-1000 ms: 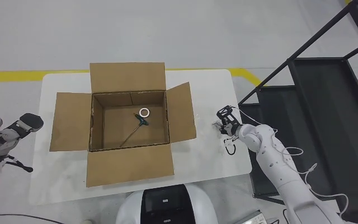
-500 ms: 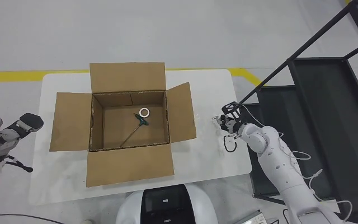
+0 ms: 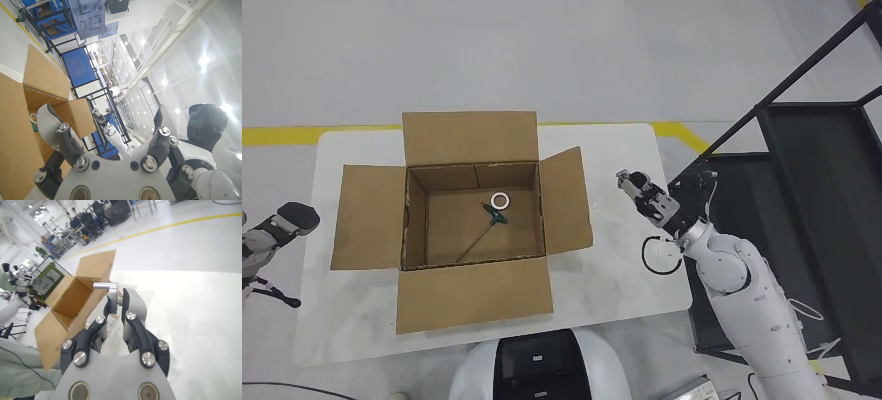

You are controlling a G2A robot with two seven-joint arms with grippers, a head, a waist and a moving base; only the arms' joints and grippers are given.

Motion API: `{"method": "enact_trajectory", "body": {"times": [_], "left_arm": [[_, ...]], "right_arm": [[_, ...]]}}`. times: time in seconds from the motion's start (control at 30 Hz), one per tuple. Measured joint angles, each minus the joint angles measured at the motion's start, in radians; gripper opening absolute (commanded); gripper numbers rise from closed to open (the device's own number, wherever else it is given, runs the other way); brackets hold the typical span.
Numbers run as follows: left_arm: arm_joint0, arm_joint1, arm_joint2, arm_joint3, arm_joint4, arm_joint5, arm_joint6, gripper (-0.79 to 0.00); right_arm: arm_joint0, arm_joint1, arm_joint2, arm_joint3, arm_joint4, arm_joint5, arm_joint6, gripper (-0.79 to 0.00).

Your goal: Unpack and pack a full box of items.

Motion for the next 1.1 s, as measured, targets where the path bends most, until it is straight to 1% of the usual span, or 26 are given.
{"method": "enact_trajectory", "body": {"times": [0.1,0.23,0.33,0.5,0.63,0.77,0.93,0.97,1.0,1.07,1.1], "left_arm": [[0.0,0.0,0.0,0.0,0.0,0.0,0.0,0.0],[0.0,0.0,0.0,0.0,0.0,0.0,0.0,0.0],[0.0,0.0,0.0,0.0,0.0,0.0,0.0,0.0],[0.0,0.0,0.0,0.0,0.0,0.0,0.0,0.0],[0.0,0.0,0.0,0.0,0.0,0.0,0.0,0.0],[0.0,0.0,0.0,0.0,0.0,0.0,0.0,0.0],[0.0,0.0,0.0,0.0,0.0,0.0,0.0,0.0],[0.0,0.0,0.0,0.0,0.0,0.0,0.0,0.0],[0.0,0.0,0.0,0.0,0.0,0.0,0.0,0.0],[0.0,0.0,0.0,0.0,0.0,0.0,0.0,0.0],[0.0,0.0,0.0,0.0,0.0,0.0,0.0,0.0]], "right_arm": [[0.01,-0.006,-0.042,-0.051,0.007,-0.035,-0.016,-0.785],[0.045,-0.013,-0.115,-0.093,-0.029,-0.042,0.008,-0.785],[0.087,-0.021,-0.184,-0.109,-0.07,-0.025,0.039,-0.785],[0.194,-0.044,-0.326,-0.107,-0.138,0.045,0.106,-0.785],[0.298,-0.068,-0.44,-0.064,-0.194,0.108,0.149,-0.785],[0.415,-0.103,-0.563,0.02,-0.231,0.178,0.184,-0.785],[0.544,-0.146,-0.694,0.114,-0.293,0.213,0.246,-0.785],[0.57,-0.156,-0.721,0.134,-0.31,0.22,0.258,-0.708],[0.586,-0.163,-0.739,0.148,-0.317,0.225,0.266,-0.557],[0.617,-0.178,-0.771,0.177,-0.325,0.235,0.278,-0.139],[0.627,-0.184,-0.782,0.189,-0.325,0.238,0.276,0.0]]}}
